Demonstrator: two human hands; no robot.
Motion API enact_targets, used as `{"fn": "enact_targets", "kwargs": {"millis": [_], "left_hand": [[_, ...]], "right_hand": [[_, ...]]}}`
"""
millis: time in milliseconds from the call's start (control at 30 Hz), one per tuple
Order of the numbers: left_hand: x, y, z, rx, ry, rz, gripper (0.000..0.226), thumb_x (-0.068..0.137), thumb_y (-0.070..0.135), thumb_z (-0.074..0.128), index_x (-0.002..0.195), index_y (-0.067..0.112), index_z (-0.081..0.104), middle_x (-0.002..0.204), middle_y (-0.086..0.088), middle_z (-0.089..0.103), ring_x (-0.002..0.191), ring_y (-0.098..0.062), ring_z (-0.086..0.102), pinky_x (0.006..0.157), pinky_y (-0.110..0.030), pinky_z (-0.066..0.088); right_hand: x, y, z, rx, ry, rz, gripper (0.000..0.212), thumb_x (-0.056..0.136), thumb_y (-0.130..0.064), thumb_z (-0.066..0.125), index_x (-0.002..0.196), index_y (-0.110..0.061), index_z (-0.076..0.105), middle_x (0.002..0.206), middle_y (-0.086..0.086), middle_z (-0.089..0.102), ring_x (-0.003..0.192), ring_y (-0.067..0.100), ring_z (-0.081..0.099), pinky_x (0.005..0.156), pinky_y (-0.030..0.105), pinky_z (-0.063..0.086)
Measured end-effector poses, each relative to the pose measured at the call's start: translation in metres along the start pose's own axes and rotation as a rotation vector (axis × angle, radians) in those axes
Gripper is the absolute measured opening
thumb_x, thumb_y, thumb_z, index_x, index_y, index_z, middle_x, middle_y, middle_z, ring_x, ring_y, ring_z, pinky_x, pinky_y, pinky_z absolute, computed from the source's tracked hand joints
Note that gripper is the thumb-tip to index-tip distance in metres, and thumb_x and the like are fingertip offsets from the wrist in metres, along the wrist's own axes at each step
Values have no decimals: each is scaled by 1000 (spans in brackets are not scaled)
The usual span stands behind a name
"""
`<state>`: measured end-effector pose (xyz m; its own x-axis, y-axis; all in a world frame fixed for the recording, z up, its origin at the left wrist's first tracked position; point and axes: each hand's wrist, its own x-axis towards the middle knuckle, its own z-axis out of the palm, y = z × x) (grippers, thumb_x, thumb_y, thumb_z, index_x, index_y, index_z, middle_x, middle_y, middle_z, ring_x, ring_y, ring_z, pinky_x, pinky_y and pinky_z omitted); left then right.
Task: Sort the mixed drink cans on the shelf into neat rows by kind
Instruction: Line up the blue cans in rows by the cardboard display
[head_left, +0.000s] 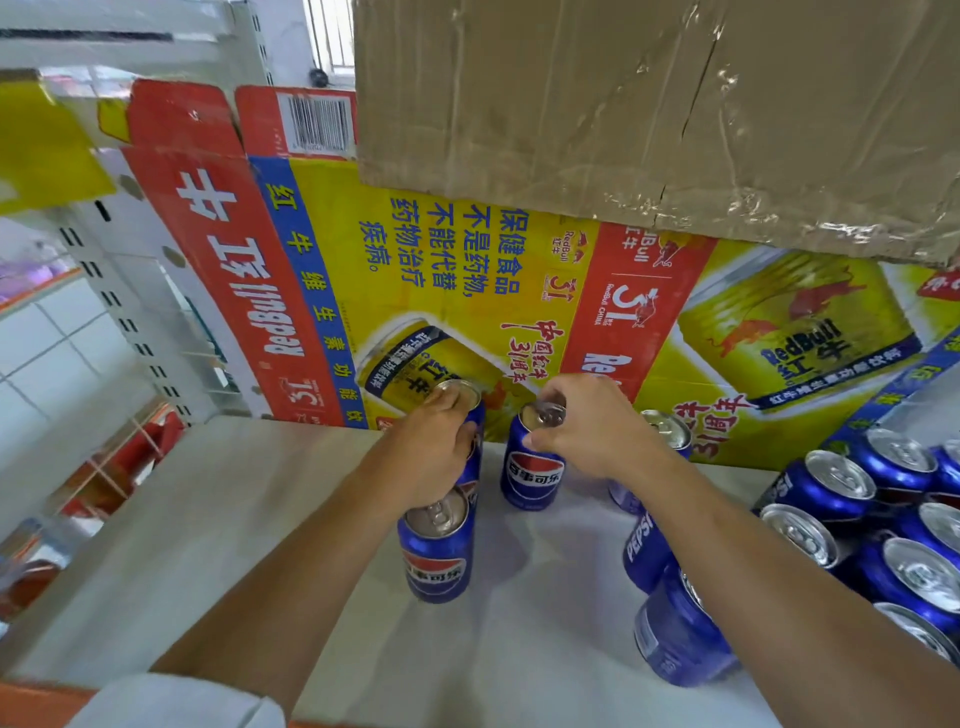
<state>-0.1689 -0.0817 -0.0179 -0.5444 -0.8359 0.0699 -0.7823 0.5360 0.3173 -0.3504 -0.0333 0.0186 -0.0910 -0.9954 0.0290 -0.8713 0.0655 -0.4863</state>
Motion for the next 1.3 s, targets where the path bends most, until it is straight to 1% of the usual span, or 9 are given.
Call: {"fn": "enact_targets", "kwargs": {"millis": [233, 533, 633, 833, 967, 1033, 1133, 1200, 1300], "left_hand": [[0, -4, 3, -17, 54, 30, 48, 105, 24, 32, 150, 9, 28, 159, -5, 24, 146, -16, 17, 110, -20, 16], [2, -6, 6, -63, 42, 25, 48, 104, 24, 32, 150, 9, 28, 158, -5, 25, 147, -15, 15, 113, -20, 15], [2, -7, 6, -74, 41, 16, 48, 104, 24, 32, 150, 9, 27, 159, -5, 24, 147, -14, 14, 113, -20, 15], [1, -8, 7, -114, 7, 7, 49, 105, 24, 31, 152, 11, 24, 161, -4, 16, 148, -13, 7, 114, -20, 10], [2, -8, 6, -112, 3, 22, 50, 105, 24, 31, 152, 10, 23, 161, -4, 16, 148, -13, 7, 112, -18, 8], [1, -9, 6, -107, 0, 31, 50, 105, 24, 31, 152, 11, 22, 161, -3, 16, 148, -13, 7, 111, -16, 7], [2, -10, 6, -97, -6, 28, 51, 105, 30, 30, 154, 22, 18, 161, 0, 16, 148, -15, 10, 116, -28, 17], [2, -9, 5, -23, -34, 33, 51, 104, 38, 26, 153, 34, 14, 160, 1, 16, 147, -19, 14, 115, -37, 27], [2, -5, 1, 89, -85, 24, 49, 103, 45, 22, 152, 42, 15, 159, 0, 17, 143, -23, 23, 109, -40, 35]], "right_hand": [[19, -9, 13, -40, 20, -2, 40, 79, -29, 78, 111, -12, 62, 108, 5, 64, 96, 20, 58, 76, 31, 46], [31, -10, 26, 15, 71, 5, 35, 76, -28, 81, 102, -15, 60, 100, 5, 66, 88, 20, 59, 73, 34, 50], [34, -5, 31, 50, 91, 3, 43, 74, -29, 82, 107, -17, 57, 105, 2, 63, 91, 18, 57, 72, 29, 43], [27, -1, 40, 86, 148, -52, 63, 79, -24, 79, 131, -18, 44, 126, 6, 44, 110, 24, 51, 89, 34, 44], [27, -2, 36, -8, 86, -77, 65, 80, -28, 77, 132, -16, 40, 125, 7, 47, 112, 26, 52, 87, 35, 44], [22, 1, 26, -55, 75, -52, 58, 82, -33, 74, 129, -16, 45, 124, 6, 51, 111, 24, 53, 89, 36, 45], [9, 16, -2, -218, 144, 49, 34, 88, -37, 66, 113, -16, 57, 115, 4, 62, 101, 22, 60, 84, 36, 51], [-2, 31, -19, -305, 142, 148, 32, 90, -37, 62, 114, -17, 59, 116, 4, 64, 101, 24, 62, 83, 37, 52], [-16, 51, -31, -390, 38, 258, 33, 89, -46, 60, 106, -17, 57, 110, 6, 64, 98, 26, 61, 77, 36, 49]]}}
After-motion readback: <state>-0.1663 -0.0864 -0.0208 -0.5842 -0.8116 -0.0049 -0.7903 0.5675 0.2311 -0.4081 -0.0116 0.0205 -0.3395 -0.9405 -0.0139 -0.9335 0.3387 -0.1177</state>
